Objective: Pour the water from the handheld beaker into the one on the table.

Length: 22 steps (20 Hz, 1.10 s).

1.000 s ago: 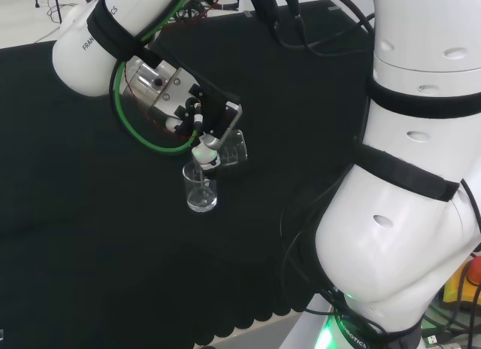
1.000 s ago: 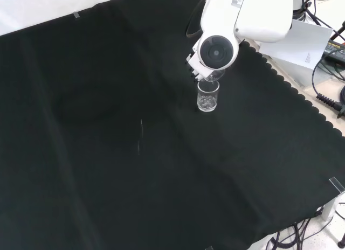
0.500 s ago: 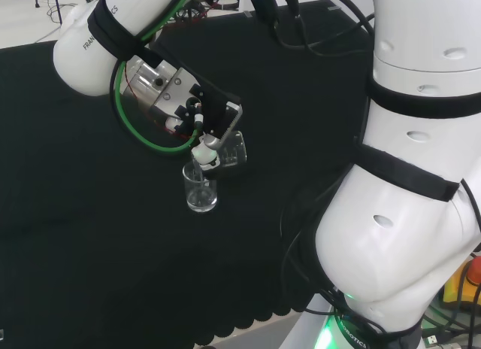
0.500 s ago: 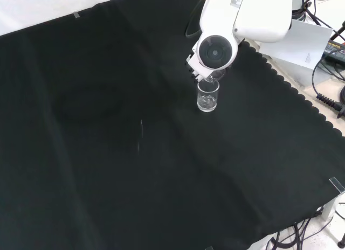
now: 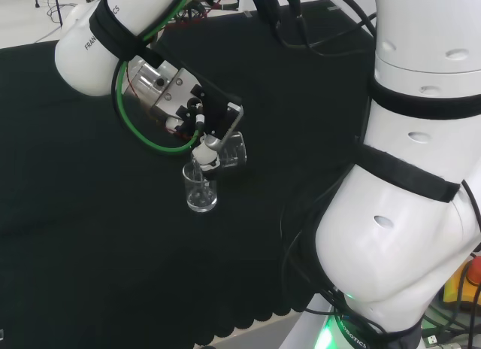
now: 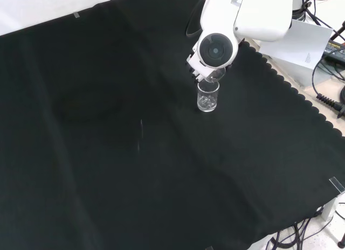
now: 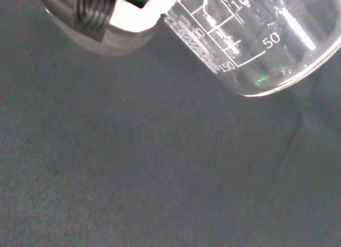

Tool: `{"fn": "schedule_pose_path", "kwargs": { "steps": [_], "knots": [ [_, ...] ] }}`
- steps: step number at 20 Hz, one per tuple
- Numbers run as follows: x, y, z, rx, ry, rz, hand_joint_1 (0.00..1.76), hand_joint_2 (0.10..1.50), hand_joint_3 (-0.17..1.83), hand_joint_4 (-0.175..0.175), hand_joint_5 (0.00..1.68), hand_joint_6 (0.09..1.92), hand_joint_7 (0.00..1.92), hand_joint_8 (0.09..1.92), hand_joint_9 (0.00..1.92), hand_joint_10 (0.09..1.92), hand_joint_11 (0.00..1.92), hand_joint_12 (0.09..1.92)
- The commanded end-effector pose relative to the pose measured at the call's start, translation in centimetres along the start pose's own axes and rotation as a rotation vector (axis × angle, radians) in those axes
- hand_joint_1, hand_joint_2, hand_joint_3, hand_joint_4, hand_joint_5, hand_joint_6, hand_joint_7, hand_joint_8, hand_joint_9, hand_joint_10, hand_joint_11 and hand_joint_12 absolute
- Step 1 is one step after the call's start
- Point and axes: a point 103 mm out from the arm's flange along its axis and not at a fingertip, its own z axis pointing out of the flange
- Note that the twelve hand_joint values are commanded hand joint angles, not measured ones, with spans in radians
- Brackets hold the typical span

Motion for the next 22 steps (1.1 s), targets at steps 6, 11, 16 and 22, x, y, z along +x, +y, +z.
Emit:
{"fn": "schedule_pose_path", "kwargs": {
  "steps": [6,11,16,22],
  "knots": [
    [-1.2,0.0,0.8,-0.075,0.092,-0.018,1.41,1.06,-0.17,-0.111,1.12,0.8,1.2,0.71,1.39,0.45,1.15,1.04],
    [-2.3,0.3,1.5,-0.088,0.156,-0.032,1.41,1.06,-0.17,-0.111,1.12,0.8,1.2,0.71,1.39,0.45,1.15,1.04],
    [-3.3,0.6,2.0,-0.103,0.216,-0.052,1.41,1.06,-0.17,-0.111,1.12,0.8,1.2,0.71,1.39,0.45,1.15,1.04],
    [-4.7,1.2,3.0,-0.151,0.313,-0.087,1.41,1.06,-0.17,-0.111,1.12,0.8,1.2,0.71,1.39,0.45,1.15,1.04]
  ]
}}
